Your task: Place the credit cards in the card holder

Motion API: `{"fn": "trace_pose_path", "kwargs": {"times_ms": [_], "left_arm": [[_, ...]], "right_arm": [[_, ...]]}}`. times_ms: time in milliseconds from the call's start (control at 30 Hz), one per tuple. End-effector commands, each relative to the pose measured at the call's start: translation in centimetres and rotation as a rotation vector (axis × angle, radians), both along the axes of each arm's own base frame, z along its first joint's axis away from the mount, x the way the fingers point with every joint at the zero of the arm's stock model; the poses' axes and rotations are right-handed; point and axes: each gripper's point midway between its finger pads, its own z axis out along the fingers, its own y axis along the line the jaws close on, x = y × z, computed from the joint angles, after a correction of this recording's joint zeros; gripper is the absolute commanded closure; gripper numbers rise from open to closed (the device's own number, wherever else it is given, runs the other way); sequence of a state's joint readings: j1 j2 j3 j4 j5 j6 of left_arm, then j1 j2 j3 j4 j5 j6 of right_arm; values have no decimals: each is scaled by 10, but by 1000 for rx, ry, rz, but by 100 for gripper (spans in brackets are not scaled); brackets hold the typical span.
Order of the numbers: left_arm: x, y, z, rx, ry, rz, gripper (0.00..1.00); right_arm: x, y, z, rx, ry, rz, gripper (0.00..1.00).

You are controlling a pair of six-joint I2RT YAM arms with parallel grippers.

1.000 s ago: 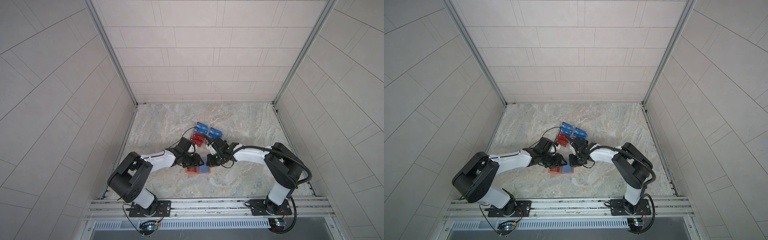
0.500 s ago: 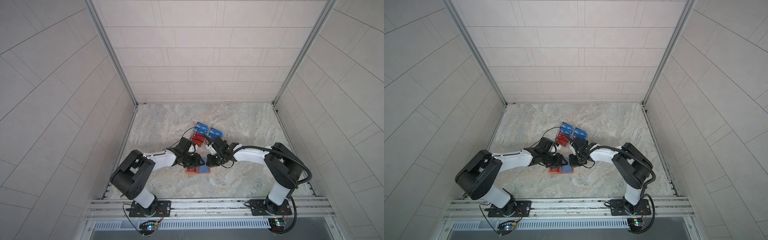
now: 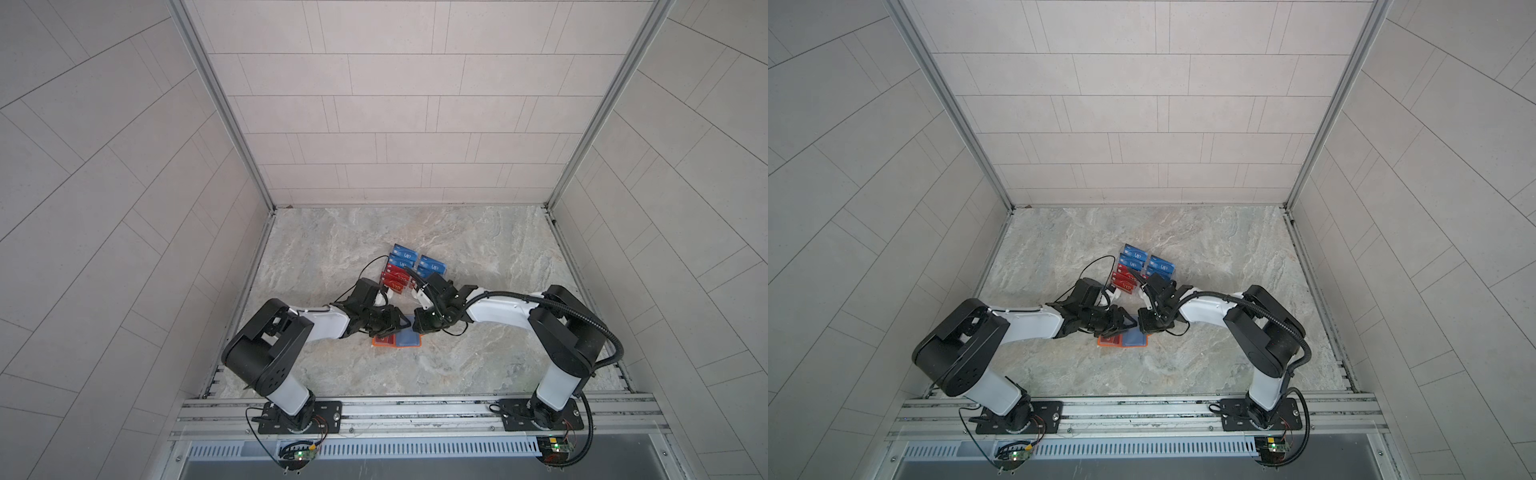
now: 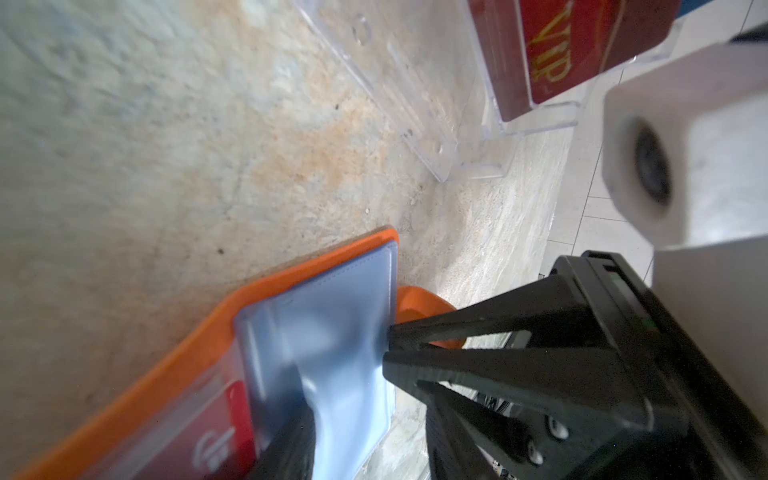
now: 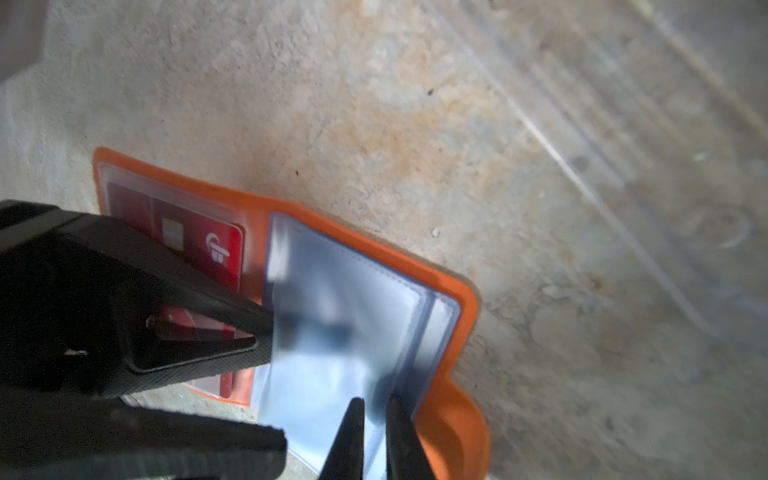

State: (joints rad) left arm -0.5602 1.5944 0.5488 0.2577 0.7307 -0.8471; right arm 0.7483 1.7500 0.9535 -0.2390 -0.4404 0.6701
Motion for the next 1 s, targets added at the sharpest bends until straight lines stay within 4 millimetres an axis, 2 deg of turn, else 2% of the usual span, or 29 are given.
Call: {"fn": "trace_pose_path", "kwargs": {"times_ms": [0,500,967], "left_arm": [[-5,4,-10,-15,39,43,52],[-12,11,-12,-94,44,131,52],[-7,2,-4,-159,26,110,56]], "right_arm": [[-2,-5,-11,-37,16,-11,85],[-3,-4,-12,-36,22,-11,85],[-5,-3,-11,-36,24,-7,85]]}}
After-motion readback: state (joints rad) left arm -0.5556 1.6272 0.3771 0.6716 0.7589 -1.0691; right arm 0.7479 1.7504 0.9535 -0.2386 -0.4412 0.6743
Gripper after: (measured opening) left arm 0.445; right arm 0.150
